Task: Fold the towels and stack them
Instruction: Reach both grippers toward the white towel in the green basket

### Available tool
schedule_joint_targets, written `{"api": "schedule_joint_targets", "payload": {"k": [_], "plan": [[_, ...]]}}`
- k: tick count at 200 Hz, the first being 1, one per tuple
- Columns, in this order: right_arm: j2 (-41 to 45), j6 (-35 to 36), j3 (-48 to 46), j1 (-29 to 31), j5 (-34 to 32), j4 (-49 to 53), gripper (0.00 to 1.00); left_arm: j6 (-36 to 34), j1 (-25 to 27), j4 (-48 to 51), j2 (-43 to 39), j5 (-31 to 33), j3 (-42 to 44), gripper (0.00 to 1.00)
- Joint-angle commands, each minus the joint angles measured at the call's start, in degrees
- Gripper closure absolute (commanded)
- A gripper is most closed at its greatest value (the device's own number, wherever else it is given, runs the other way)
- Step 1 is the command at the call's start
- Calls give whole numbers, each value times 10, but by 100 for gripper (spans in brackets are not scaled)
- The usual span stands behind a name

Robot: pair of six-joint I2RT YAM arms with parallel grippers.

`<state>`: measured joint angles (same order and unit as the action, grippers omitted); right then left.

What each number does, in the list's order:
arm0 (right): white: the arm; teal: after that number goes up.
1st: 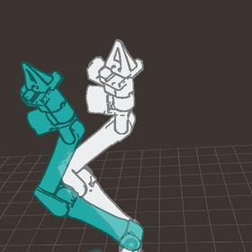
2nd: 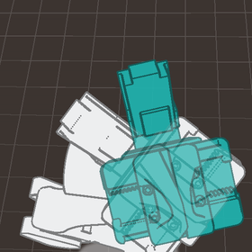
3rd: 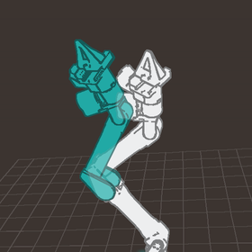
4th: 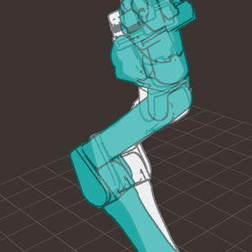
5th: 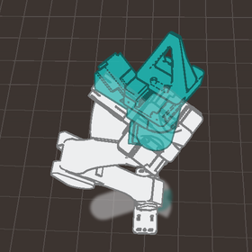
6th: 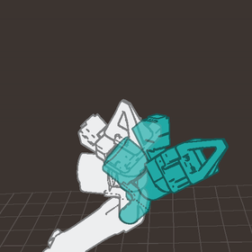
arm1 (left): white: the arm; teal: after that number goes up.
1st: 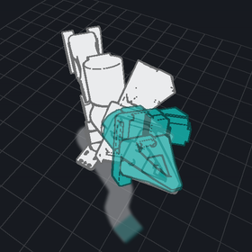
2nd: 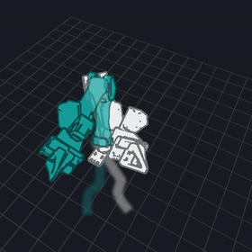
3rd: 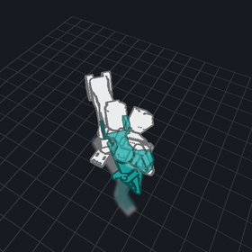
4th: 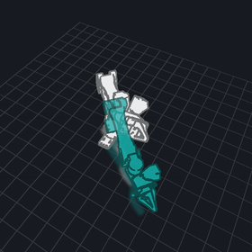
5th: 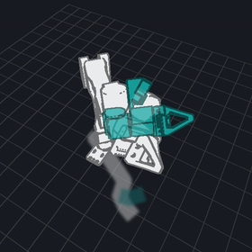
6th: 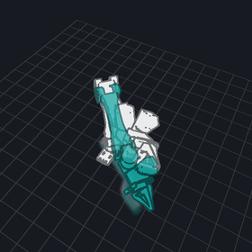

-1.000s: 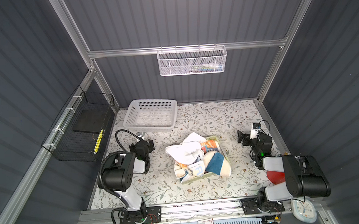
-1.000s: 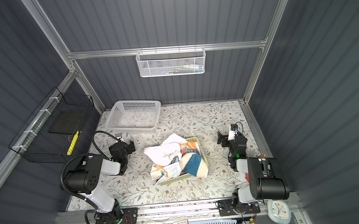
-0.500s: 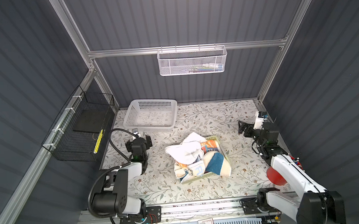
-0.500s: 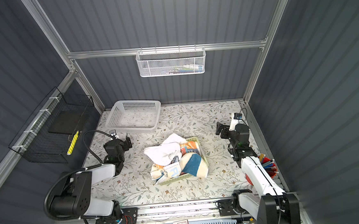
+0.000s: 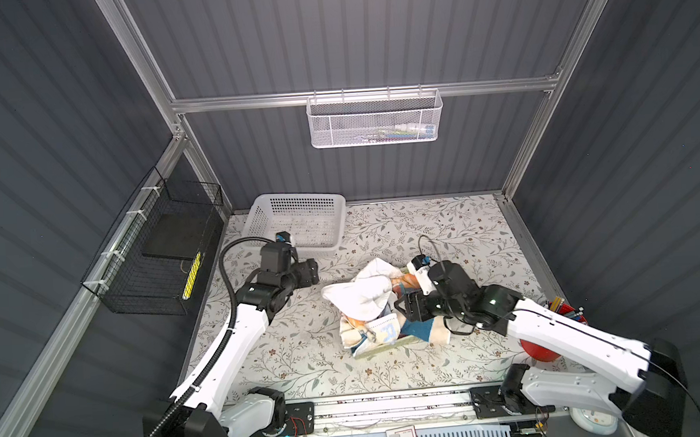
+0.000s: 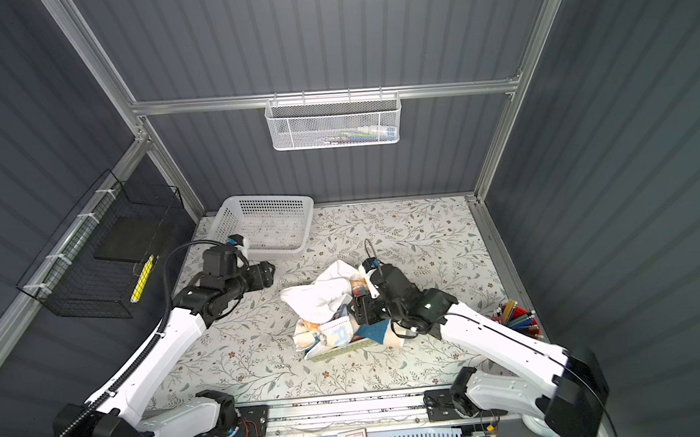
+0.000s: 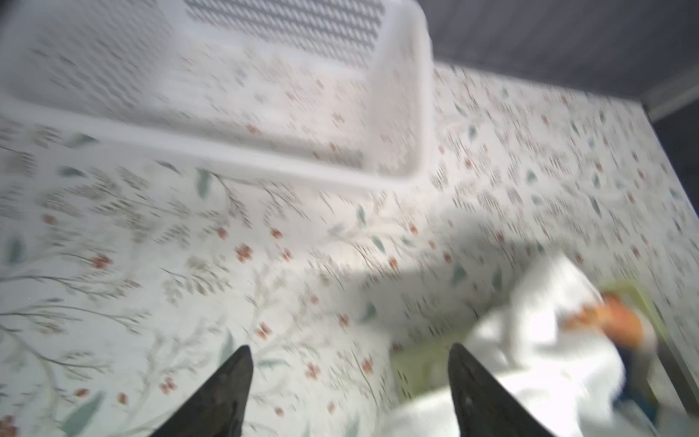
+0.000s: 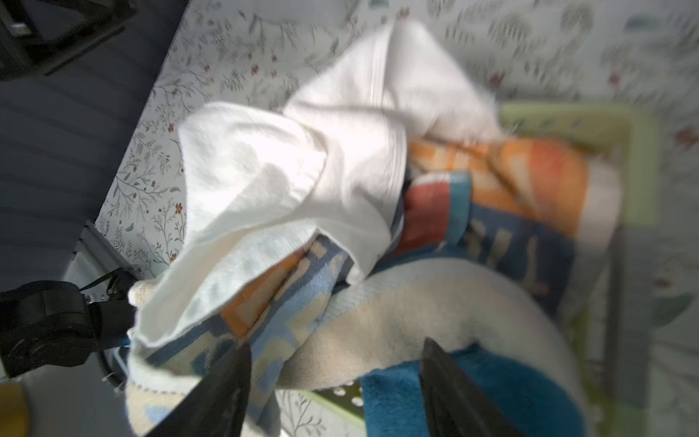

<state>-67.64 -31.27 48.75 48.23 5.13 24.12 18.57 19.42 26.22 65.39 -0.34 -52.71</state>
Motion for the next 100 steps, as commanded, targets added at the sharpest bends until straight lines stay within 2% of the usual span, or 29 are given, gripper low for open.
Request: {"api": "schedule_joint_targets", "payload": {"k": [1, 19, 38, 69, 100], "plan": [[-64, -43, -9, 3, 31, 14, 46, 37, 6, 57, -3, -103, 0, 25], [-113, -23, 5, -19, 31, 12, 60, 49, 13, 25, 3, -139, 9, 31], [-175, 15, 34, -77, 46, 21, 66, 54, 21, 0, 21, -160, 7, 34], [-268, 96, 122, -181, 35, 64, 66, 68, 38, -53, 60, -181, 6, 39], [-362, 178, 258, -268, 5, 106, 62, 75, 76, -101, 114, -179, -3, 41]]}}
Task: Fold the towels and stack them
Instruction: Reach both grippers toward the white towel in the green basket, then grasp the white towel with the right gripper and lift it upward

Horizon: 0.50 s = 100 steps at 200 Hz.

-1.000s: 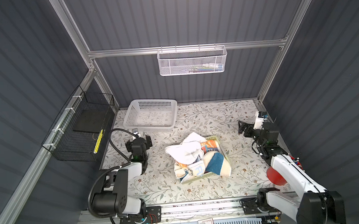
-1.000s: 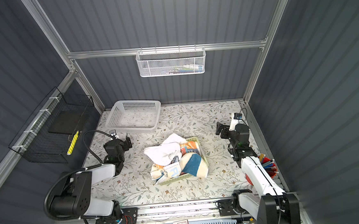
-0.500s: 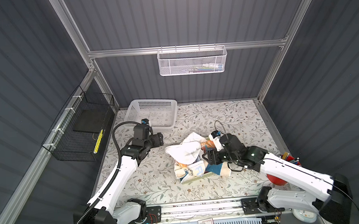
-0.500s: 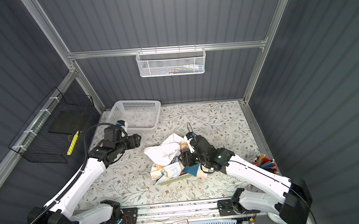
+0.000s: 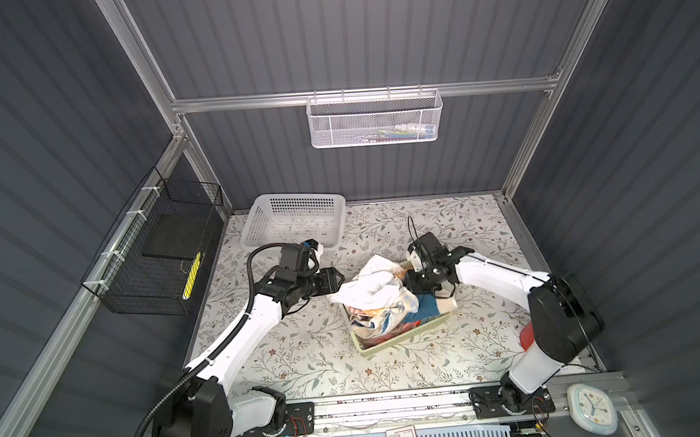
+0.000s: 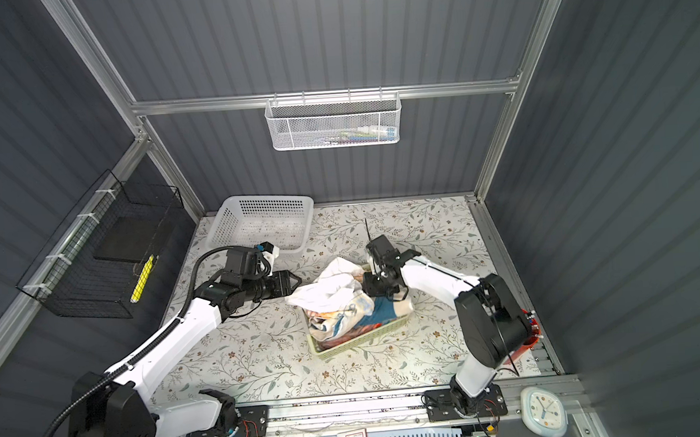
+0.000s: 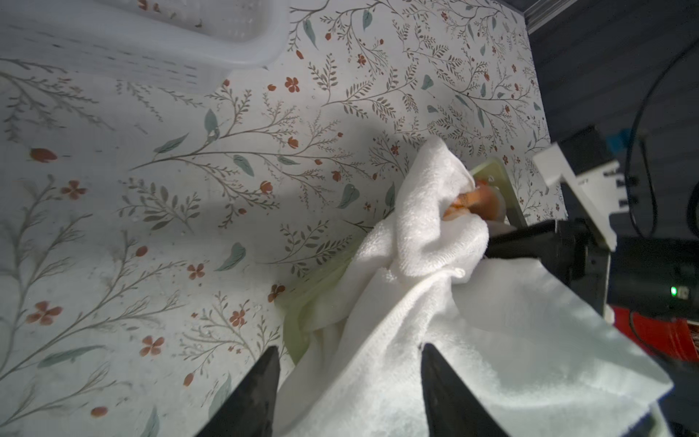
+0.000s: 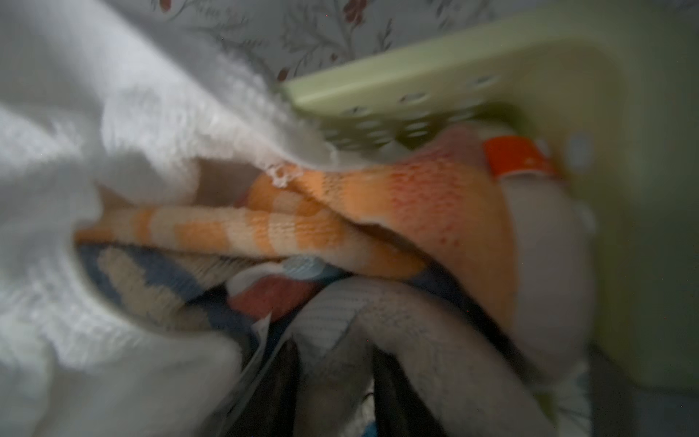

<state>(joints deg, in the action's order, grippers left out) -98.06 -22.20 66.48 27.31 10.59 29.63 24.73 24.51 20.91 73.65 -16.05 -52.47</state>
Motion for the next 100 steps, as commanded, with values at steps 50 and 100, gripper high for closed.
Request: {"api": "schedule_joint_targets", "payload": {"k": [50, 100], "plan": [[-215, 159, 353, -145, -62, 107, 58, 42, 61, -156, 122, -15, -2, 43], [-224, 186, 519, -160, -81, 182, 33, 71, 108, -226, 209, -21, -16, 55]]}}
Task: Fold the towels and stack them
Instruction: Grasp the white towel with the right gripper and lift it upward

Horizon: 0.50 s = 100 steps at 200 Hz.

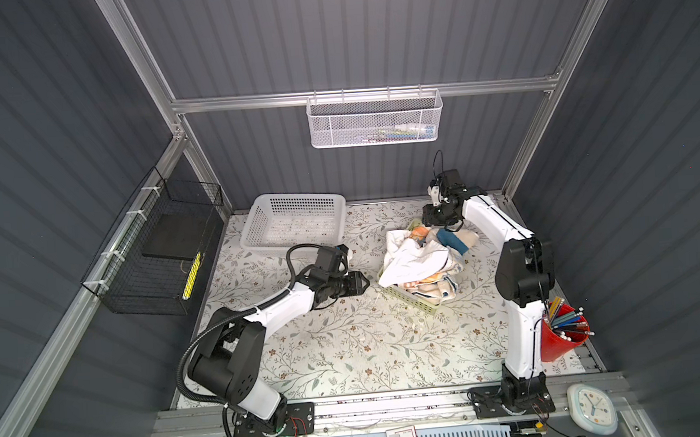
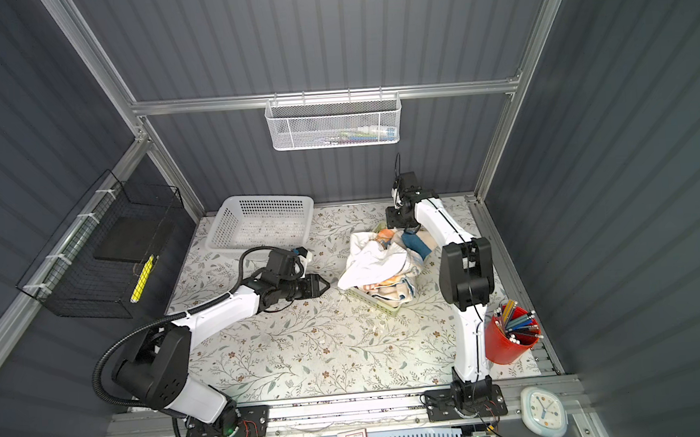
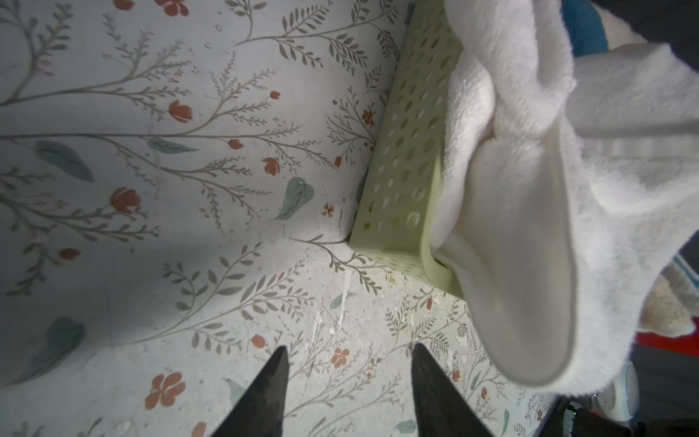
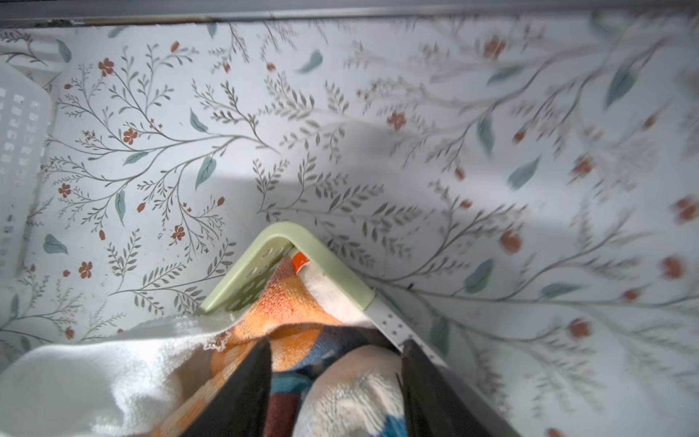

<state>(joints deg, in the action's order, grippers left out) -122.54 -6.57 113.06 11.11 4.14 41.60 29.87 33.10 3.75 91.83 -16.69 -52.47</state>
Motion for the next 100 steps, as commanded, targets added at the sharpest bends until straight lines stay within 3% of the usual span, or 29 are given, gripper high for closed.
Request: {"api": "schedule_joint_targets", "payload": {"k": [1, 41, 78, 100], "plan": [[22, 30, 55, 2, -16, 63, 33, 19, 23, -56, 29, -14, -16, 55], [100, 2, 23, 4, 29, 106, 23, 43, 76, -114, 111, -13, -56, 69], [251, -38, -175, 19, 82, 47, 19, 72, 101, -168, 208, -36, -131, 80], [300, -53, -237, 21, 99, 44, 18, 75, 114, -174, 272, -34, -209, 83]]}}
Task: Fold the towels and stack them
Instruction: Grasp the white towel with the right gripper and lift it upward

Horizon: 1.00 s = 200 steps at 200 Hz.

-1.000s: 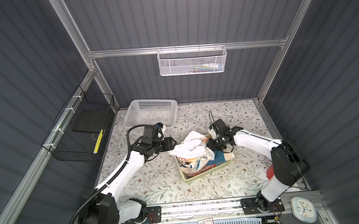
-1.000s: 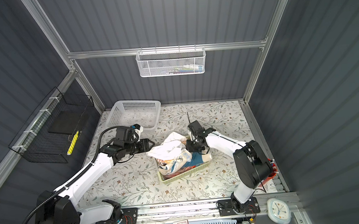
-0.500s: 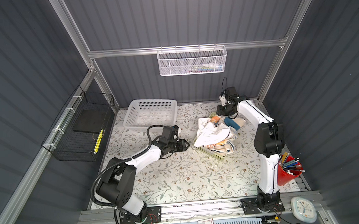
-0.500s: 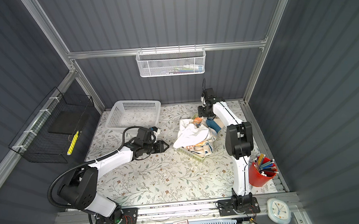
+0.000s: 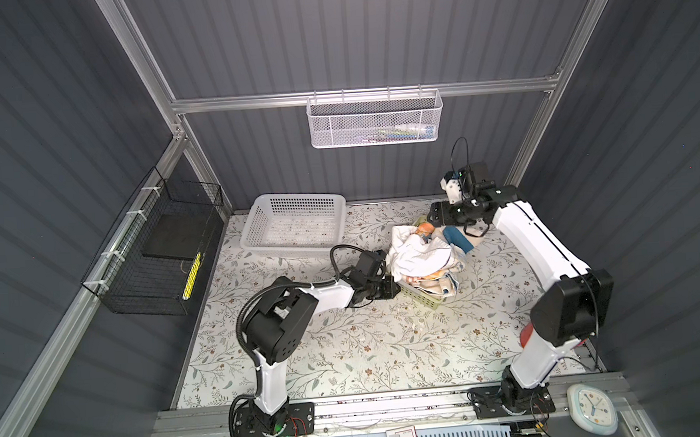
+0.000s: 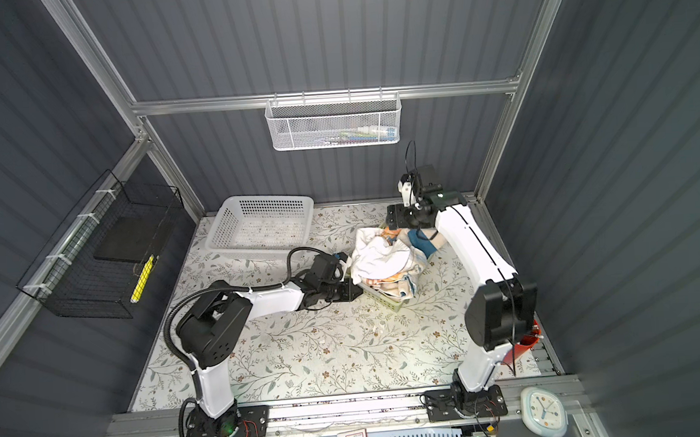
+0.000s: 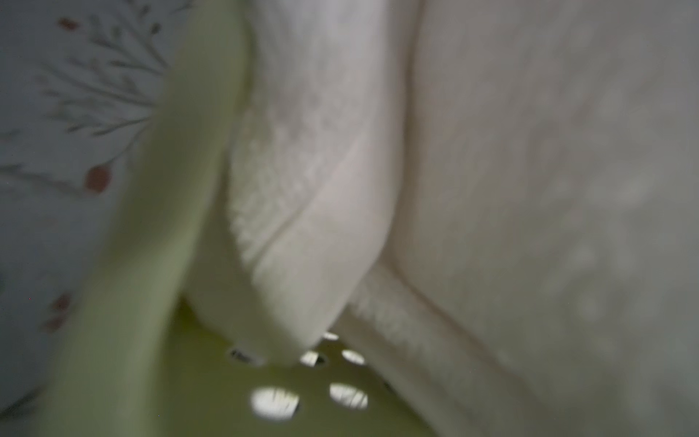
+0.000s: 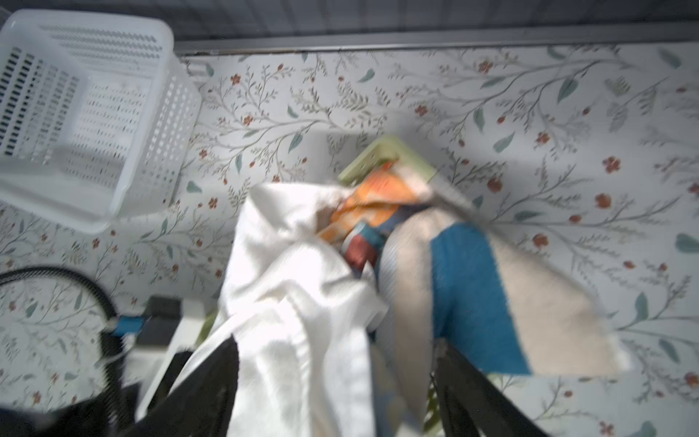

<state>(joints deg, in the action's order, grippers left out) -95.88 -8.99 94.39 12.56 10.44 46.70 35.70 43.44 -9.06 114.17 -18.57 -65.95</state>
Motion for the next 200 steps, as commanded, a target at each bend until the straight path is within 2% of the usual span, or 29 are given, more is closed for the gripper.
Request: {"api": "schedule_joint_targets", "payload": {"k": [1, 31, 45, 51, 61, 84, 118, 133, 148, 170, 200], "plan": [[34, -29, -52, 7, 36, -6, 19, 16, 11, -45, 52, -15, -78, 83], [36, -27, -78, 12, 26, 6, 15, 15, 16, -43, 120, -7, -183, 85], [23, -29, -77, 14, 24, 8, 13, 4, 16, -22, 127, -7, -210, 80], [16, -29, -75, 15, 24, 6, 13, -3, 16, -12, 125, 15, -215, 76], [3, -29, -69, 19, 24, 4, 12, -11, 16, 0, 113, 22, -213, 68], [-35, -22, -35, 38, 7, 16, 10, -28, 16, 26, 77, 38, -184, 59], [-91, -17, -2, 66, -47, 29, 9, -37, 14, 44, 33, 57, -126, 54], [-114, -11, 12, 72, -82, 32, 12, -37, 15, 46, 20, 59, -108, 53], [-139, 1, 39, 76, -117, 51, 22, -36, 15, 50, 10, 61, -94, 53], [-147, 11, 62, 86, -157, 66, 55, -40, 12, 58, -8, 67, -75, 53], [-100, 19, 86, 89, -186, 53, 89, -50, 6, 67, -37, 73, -61, 52]]}}
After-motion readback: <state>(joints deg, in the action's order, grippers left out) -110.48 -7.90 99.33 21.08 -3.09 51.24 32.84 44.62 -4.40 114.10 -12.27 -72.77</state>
